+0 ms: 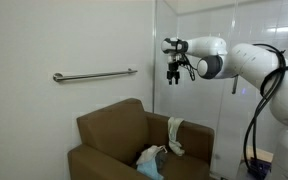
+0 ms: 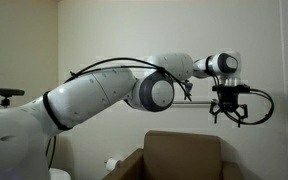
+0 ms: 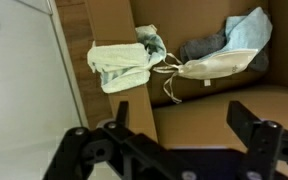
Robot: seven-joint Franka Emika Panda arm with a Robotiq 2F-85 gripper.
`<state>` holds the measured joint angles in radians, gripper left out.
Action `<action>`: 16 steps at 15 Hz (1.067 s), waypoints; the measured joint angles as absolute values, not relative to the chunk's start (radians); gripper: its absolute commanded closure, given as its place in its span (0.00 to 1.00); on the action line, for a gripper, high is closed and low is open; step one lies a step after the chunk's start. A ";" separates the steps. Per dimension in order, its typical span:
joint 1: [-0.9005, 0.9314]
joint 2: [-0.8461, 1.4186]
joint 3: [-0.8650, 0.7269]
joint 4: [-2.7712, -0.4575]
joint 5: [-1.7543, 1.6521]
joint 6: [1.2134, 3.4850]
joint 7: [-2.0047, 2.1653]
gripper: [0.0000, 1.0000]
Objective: Hang some of the things on the seat of the couch on the armrest
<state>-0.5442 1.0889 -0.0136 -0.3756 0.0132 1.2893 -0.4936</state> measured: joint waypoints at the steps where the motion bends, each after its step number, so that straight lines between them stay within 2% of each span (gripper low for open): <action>1: -0.535 1.120 -0.007 -0.376 0.014 1.289 -0.521 0.00; 10: -0.393 1.472 0.024 -0.375 0.012 1.290 -0.722 0.00; 16: -0.322 1.515 -0.001 -0.496 -0.018 1.309 -0.746 0.00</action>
